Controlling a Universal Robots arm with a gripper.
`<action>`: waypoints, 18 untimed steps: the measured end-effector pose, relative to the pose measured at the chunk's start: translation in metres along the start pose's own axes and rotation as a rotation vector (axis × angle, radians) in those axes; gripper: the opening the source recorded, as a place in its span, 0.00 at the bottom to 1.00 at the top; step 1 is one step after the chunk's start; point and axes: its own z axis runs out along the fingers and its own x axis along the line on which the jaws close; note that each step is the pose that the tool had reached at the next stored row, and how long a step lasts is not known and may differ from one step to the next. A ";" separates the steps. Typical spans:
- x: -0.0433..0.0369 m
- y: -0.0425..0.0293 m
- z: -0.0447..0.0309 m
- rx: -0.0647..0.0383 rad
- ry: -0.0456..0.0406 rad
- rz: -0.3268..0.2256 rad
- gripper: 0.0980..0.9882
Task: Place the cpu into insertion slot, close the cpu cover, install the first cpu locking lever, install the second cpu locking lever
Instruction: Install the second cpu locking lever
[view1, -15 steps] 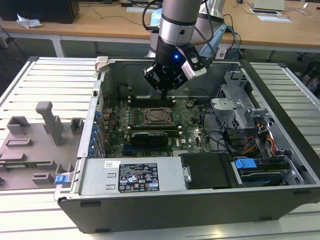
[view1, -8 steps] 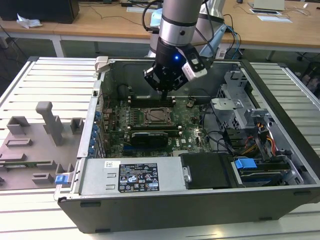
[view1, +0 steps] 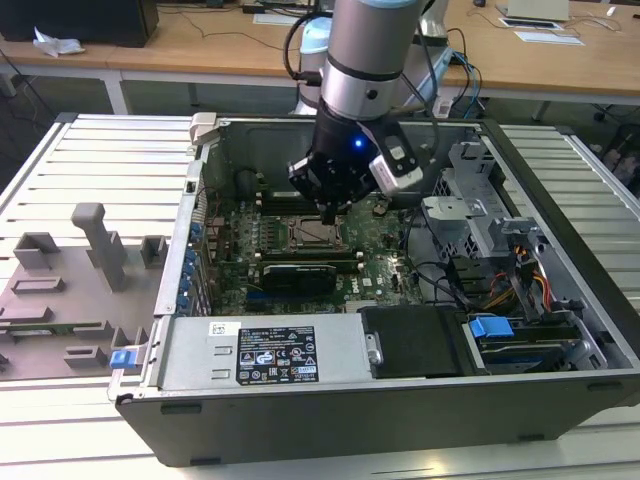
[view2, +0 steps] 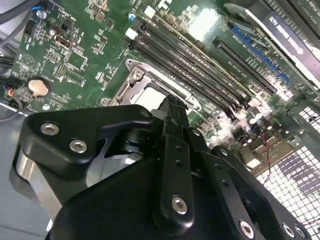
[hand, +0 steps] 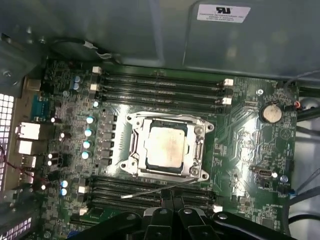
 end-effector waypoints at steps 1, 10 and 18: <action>0.0003 -0.0022 0.0000 -0.014 -0.0015 -0.001 0.01; 0.0062 -0.0280 0.0182 -0.066 -0.0073 -0.005 0.01; 0.0084 -0.0286 0.0304 -0.070 -0.0078 -0.005 0.01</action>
